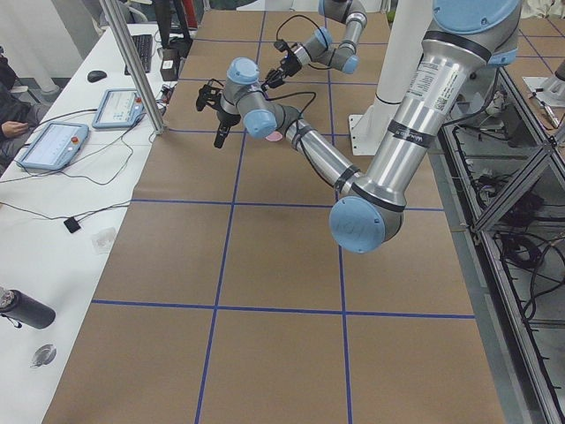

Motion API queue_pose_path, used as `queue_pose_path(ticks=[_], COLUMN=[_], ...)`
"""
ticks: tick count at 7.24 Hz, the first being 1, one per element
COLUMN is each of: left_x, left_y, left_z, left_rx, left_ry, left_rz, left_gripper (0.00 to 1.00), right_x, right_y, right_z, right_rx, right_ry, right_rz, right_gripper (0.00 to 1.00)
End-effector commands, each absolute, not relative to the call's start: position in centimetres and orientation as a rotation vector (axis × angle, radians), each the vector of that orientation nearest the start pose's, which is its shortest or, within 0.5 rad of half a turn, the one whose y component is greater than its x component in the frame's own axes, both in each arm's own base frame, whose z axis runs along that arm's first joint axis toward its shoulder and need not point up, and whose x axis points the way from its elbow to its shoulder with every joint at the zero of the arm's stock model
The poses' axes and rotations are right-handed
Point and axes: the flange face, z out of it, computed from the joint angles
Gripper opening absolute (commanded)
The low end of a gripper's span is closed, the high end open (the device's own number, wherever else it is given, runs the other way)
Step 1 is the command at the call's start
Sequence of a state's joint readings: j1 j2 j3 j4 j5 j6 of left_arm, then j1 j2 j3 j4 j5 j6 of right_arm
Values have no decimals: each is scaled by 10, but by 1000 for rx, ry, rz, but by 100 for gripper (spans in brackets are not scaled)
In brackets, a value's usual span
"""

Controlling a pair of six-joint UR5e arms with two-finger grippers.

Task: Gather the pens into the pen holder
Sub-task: 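Lower purple marker into cup and open right gripper while left arm withdraws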

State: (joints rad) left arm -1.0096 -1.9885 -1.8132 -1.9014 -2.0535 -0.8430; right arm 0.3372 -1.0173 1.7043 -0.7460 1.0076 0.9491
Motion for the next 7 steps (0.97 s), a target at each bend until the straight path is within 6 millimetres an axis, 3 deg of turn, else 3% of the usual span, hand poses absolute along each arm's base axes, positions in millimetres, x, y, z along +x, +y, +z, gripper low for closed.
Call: queue_pose_path(ticks=[1,5,6,7], left_x=[251,251,251,250], left_y=[-565,-569,-569,-570], left_z=[285,290,290,290], left_rx=[441,424,420,421], left_ry=[951,946,947,947], left_rz=[-20,-50,-57,-59], left_gripper=[100,100,100,100], right_x=[-540,-552,-552,-553], right_y=[-375,-370,-370,-369], right_z=[193,203,207,209], right_rx=[1090,1095,1093,1093], right_ry=[-1062,-1046,-1039,-1034], right_rz=[165,123,121,118], right_gripper=[0,0,5,29])
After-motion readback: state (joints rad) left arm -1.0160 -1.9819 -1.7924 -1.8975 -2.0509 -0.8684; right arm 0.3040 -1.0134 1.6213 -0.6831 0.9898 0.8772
